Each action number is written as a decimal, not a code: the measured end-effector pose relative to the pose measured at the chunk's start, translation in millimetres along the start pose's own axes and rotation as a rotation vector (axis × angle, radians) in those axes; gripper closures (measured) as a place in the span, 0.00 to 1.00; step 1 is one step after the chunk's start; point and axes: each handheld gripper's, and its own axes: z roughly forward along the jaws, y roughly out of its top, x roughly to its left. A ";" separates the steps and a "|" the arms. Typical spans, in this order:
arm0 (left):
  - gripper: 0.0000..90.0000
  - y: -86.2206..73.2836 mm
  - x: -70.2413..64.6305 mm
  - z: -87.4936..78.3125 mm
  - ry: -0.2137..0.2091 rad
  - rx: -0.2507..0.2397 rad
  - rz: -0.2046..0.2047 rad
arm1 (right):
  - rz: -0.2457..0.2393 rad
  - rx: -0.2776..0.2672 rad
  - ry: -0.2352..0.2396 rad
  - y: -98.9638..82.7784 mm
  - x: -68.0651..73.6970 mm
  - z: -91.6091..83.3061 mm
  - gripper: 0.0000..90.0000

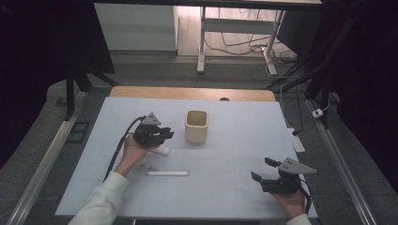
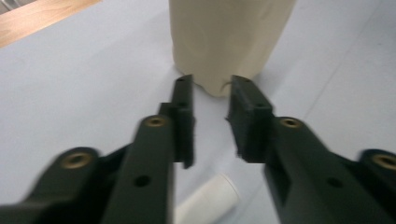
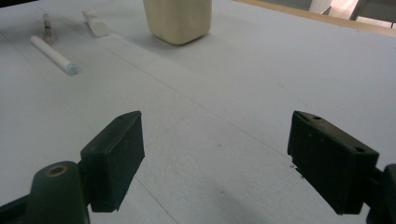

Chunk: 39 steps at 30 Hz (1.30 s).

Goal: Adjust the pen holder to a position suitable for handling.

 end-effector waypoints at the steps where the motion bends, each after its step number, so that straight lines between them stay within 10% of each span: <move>1: 0.67 -0.6 -1.1 -3.0 -0.003 0.005 0.003 | -0.001 -0.001 -0.002 -0.2 0.1 -0.2 0.21; 11: 0.43 -7.7 -11.7 -33.9 0.000 0.033 0.037 | -0.006 0.007 -0.011 -4.4 1.6 -5.5 0.21; 39: 0.38 -37.7 -7.5 -71.6 0.014 0.127 0.083 | -0.018 0.028 0.006 -4.9 1.8 -0.5 0.21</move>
